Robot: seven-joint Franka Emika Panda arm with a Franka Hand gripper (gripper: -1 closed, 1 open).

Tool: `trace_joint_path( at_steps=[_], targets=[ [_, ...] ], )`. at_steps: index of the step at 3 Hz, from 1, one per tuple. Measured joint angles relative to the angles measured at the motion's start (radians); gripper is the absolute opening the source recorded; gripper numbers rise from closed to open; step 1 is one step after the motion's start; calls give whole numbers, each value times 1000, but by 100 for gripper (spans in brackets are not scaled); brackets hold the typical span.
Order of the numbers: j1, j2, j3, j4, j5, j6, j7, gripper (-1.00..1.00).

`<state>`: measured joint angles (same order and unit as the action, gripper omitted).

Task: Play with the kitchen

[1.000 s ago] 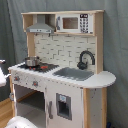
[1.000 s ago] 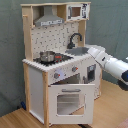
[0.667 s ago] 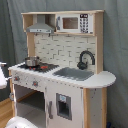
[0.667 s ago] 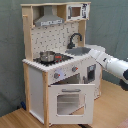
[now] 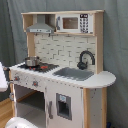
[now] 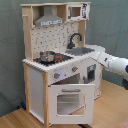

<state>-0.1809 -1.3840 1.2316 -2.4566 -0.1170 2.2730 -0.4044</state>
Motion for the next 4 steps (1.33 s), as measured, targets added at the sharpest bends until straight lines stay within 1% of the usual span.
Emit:
trace_joint_path(
  at_steps=[2, 3, 4],
  targets=[
    [5, 30, -20, -13, 154, -46, -136, 100],
    [3, 57, -25, -27, 235, -61, -198, 100],
    [-16, 107, -25, -35, 310, -63, -253, 100]
  ],
)
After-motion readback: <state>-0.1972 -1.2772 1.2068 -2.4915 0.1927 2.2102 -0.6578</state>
